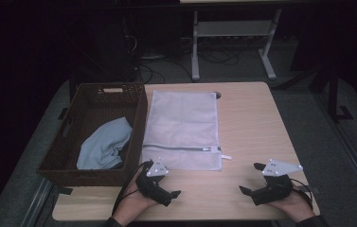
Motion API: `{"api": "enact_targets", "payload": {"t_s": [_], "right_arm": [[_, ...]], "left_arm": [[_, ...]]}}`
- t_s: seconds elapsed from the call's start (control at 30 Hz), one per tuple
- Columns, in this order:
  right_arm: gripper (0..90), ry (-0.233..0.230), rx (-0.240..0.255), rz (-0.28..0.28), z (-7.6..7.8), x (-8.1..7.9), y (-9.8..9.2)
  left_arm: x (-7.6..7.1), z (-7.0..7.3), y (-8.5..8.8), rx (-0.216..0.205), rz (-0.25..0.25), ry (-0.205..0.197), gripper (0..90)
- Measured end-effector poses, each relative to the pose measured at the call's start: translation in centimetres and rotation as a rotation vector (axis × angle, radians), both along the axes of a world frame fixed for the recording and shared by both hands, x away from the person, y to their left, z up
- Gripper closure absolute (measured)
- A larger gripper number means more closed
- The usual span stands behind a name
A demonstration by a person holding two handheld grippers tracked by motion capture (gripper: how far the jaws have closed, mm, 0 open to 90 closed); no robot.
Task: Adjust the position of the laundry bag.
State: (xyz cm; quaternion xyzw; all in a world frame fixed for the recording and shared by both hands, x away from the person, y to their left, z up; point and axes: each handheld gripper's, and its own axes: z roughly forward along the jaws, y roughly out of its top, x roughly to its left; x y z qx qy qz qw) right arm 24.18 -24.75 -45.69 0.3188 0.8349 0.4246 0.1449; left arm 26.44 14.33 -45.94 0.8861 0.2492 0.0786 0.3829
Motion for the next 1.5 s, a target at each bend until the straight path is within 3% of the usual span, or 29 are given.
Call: {"api": "enact_targets", "payload": {"t_s": [0.5,0.8,1.07,1.5], "right_arm": [[1.9,0.001,0.014,0.037,-0.1,-0.1,0.2],[1.9,-0.005,-0.016,0.037,-0.2,-0.3,0.4],[1.9,0.001,-0.015,0.033,-0.2,-0.2,0.5],[1.9,-0.005,-0.01,0.028,-0.2,-0.2,0.4]], "left_arm": [[1.4,0.1,-0.7,-0.026,0.034,0.017,0.0],[2.5,0.4,-1.4,-0.03,0.051,0.0,0.0],[3.8,0.8,-1.3,-0.069,0.089,-0.001,0.1],[5.6,0.9,-2.1,-0.052,0.114,-0.013,0.1]]}}
